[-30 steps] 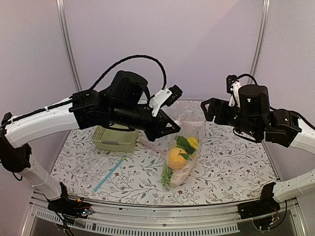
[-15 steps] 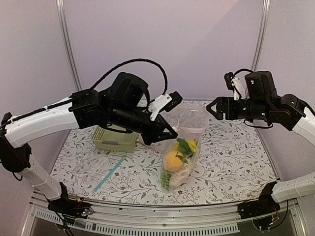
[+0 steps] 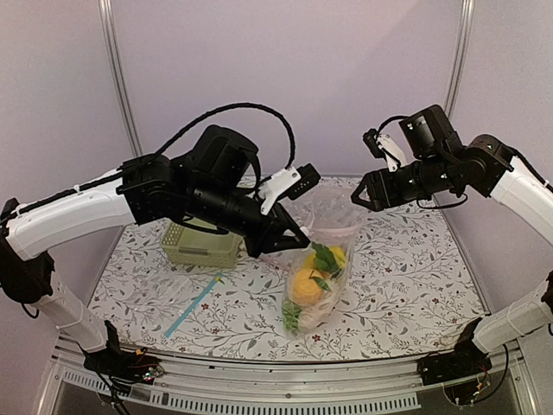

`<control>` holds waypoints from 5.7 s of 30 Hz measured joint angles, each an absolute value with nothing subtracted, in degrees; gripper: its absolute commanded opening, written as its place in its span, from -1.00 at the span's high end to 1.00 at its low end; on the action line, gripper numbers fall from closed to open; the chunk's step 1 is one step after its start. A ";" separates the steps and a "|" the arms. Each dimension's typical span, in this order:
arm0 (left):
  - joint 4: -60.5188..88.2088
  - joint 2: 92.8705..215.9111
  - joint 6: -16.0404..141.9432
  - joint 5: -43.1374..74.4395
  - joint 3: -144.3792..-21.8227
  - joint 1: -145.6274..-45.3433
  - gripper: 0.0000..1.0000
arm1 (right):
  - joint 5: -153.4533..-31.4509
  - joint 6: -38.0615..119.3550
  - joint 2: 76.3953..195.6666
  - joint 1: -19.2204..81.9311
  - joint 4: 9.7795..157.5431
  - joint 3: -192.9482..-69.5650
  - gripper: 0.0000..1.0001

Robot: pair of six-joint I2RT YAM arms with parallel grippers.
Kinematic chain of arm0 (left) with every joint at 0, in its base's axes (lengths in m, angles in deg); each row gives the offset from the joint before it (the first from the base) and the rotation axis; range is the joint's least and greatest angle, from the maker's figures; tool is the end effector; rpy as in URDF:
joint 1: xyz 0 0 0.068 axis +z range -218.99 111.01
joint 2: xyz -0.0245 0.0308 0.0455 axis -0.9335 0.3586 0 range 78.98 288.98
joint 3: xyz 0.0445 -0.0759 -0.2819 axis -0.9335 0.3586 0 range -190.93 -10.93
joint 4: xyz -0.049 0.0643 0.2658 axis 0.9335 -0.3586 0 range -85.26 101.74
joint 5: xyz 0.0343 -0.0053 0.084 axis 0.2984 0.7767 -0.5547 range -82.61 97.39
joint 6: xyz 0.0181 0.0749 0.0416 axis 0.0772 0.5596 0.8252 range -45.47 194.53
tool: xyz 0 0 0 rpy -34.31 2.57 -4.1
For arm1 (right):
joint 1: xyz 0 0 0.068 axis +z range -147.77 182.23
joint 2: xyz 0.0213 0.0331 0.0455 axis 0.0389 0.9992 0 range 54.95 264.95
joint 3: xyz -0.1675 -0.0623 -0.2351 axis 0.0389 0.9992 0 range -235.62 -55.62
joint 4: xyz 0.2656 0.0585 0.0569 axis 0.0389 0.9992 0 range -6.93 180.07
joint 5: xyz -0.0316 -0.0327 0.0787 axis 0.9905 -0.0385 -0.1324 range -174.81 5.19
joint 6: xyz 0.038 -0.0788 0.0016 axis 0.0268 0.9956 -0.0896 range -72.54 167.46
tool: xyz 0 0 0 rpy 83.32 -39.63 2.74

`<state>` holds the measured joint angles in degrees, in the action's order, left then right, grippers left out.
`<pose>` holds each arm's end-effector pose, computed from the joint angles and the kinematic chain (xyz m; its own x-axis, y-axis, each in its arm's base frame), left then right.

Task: Place the food in the zip-top bag and seal the zipper
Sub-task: Adjust the zipper food storage bag at the center of the board, then pass from the left arm to the right, then pass from the right arm to the left

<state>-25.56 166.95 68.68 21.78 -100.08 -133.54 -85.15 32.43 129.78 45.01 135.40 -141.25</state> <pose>0.1508 -0.3617 0.3779 -0.3499 0.5056 -0.7886 0.9301 0.2879 -0.2281 0.2234 0.2074 0.3983 -0.6471 -0.2454 -0.7219 -0.5327 0.8228 0.1979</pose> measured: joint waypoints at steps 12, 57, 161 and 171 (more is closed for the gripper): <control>-26.48 166.95 68.95 21.21 -100.23 -134.11 1.00 | -77.74 31.98 137.23 44.95 138.77 -145.49 0.38; -27.94 161.29 68.29 12.14 -96.58 -134.85 0.98 | -83.62 34.16 123.96 43.13 132.50 -139.04 -0.35; -4.14 158.18 55.61 33.83 -83.40 -123.92 0.45 | -116.23 48.28 130.76 56.55 120.61 -138.34 1.00; -2.35 159.80 54.87 39.14 -83.42 -123.84 0.77 | -116.91 48.28 131.02 56.55 120.28 -138.34 1.00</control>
